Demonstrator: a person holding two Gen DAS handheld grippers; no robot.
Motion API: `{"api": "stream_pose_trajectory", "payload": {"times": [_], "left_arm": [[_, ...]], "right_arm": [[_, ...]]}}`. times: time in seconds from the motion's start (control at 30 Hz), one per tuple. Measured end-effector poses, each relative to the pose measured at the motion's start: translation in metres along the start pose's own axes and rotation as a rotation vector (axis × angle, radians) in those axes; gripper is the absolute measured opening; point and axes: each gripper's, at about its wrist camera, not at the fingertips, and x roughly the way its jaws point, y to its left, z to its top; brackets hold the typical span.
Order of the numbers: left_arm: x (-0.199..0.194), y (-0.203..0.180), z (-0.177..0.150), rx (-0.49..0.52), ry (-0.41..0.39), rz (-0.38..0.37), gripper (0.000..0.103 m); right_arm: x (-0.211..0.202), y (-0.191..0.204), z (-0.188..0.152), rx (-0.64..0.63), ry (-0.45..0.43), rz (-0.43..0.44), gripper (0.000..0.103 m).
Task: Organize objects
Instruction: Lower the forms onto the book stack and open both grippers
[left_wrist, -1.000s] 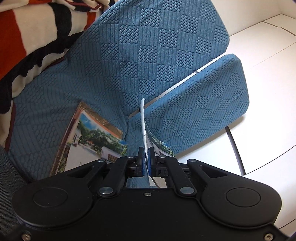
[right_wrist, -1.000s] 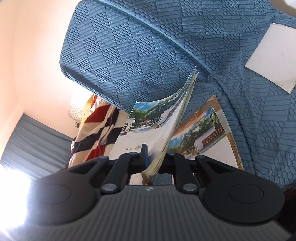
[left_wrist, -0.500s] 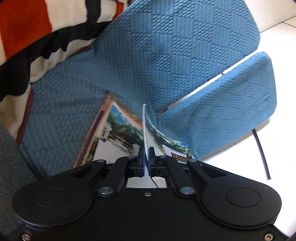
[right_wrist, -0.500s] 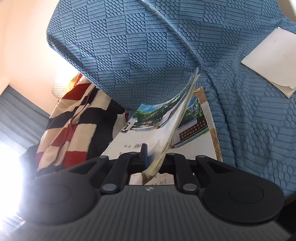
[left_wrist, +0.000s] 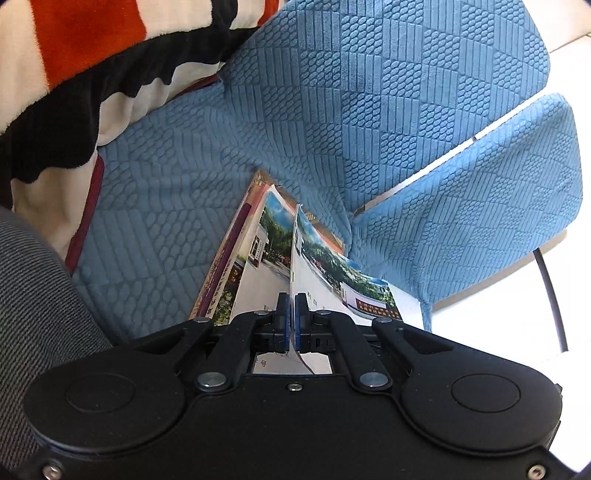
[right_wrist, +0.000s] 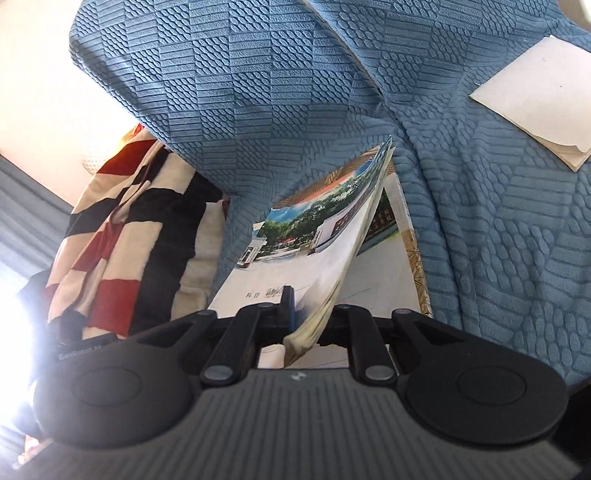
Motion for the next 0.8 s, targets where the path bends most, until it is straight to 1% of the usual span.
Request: {"api": "stream_pose_trajectory", "payload": {"times": [0.1, 0.13, 0.17, 0.2, 0.23, 0.27, 0.3, 0.33, 0.37, 0.43, 0.53, 0.63, 0.8], "left_arm": [[-0.002, -0.004, 0.000, 0.008, 0.002, -0.002, 0.002], [-0.003, -0.005, 0.000, 0.019, 0.006, 0.005, 0.004], [-0.005, -0.007, -0.001, 0.032, 0.008, 0.019, 0.007], [-0.007, -0.008, -0.001, 0.043, 0.004, 0.030, 0.008], [-0.010, -0.010, -0.001, 0.052, -0.001, 0.033, 0.010], [-0.012, -0.010, -0.001, 0.059, -0.004, 0.034, 0.011], [-0.014, -0.011, -0.001, 0.066, -0.006, 0.036, 0.012], [-0.015, -0.013, -0.001, 0.074, -0.007, 0.041, 0.015], [-0.015, -0.015, -0.001, 0.082, -0.007, 0.047, 0.020], [-0.014, -0.019, -0.002, 0.102, -0.007, 0.060, 0.022], [-0.004, -0.027, -0.002, 0.141, 0.016, 0.105, 0.023], [0.004, -0.031, -0.004, 0.154, 0.026, 0.099, 0.027], [0.014, -0.040, -0.007, 0.181, 0.040, 0.102, 0.032]], "right_arm": [[0.000, 0.003, 0.002, 0.001, 0.011, -0.028, 0.016], [0.000, 0.004, 0.002, -0.002, 0.018, -0.042, 0.023], [0.000, 0.005, 0.002, -0.010, 0.025, -0.060, 0.031], [-0.002, 0.008, 0.002, -0.034, 0.025, -0.084, 0.035], [-0.005, 0.012, 0.001, -0.066, 0.016, -0.101, 0.040], [-0.008, 0.015, -0.001, -0.096, 0.009, -0.104, 0.048], [-0.011, 0.016, -0.002, -0.113, 0.009, -0.105, 0.053], [-0.013, 0.017, -0.003, -0.118, 0.015, -0.108, 0.061], [-0.015, 0.016, -0.004, -0.117, 0.021, -0.117, 0.064], [-0.019, 0.012, -0.006, -0.112, 0.031, -0.134, 0.064], [-0.027, 0.005, -0.010, -0.083, 0.034, -0.165, 0.064], [-0.035, -0.002, -0.018, -0.068, 0.053, -0.194, 0.064], [-0.049, -0.007, -0.022, -0.084, 0.026, -0.241, 0.064]]}}
